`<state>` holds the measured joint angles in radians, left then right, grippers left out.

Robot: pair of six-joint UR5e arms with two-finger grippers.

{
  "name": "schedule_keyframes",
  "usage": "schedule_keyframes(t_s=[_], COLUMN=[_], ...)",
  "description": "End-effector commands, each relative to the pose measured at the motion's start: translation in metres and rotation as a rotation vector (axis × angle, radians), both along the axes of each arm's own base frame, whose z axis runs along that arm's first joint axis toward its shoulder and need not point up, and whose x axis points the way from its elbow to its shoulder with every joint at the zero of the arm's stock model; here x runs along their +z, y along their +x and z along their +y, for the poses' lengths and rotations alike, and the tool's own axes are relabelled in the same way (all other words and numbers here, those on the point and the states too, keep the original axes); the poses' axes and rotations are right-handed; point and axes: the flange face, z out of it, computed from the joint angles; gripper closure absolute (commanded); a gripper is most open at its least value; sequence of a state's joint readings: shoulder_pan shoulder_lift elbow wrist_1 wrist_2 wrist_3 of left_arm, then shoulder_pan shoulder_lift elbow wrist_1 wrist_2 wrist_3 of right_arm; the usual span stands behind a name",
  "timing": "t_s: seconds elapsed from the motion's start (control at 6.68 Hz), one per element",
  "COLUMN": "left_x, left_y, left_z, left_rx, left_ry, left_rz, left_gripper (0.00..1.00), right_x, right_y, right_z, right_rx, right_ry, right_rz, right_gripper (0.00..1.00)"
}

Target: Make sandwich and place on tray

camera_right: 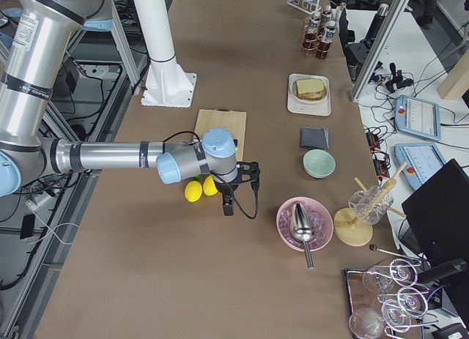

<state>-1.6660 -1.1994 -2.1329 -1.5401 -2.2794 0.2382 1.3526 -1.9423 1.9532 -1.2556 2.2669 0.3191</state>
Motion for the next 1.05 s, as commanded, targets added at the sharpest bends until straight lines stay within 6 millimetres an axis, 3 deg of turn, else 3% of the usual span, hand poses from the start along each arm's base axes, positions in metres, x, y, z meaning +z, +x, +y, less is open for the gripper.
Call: schedule_keyframes(t_s=[0.0, 0.9], left_x=[-0.001, -0.0055], left_y=[0.0003, 0.0006], left_z=[-0.0033, -0.0111], left_rx=[0.001, 0.0], left_ry=[0.005, 0.015], left_rz=[0.0, 0.0], left_gripper=[0.01, 0.01], right_x=[0.0026, 0.0045], right_y=[0.0018, 0.0027], right_z=[0.0017, 0.0031], right_rx=[0.003, 0.005], right_ry=[-0.004, -0.008], right_rz=[0.004, 0.005], right_gripper=[0.0, 0.0])
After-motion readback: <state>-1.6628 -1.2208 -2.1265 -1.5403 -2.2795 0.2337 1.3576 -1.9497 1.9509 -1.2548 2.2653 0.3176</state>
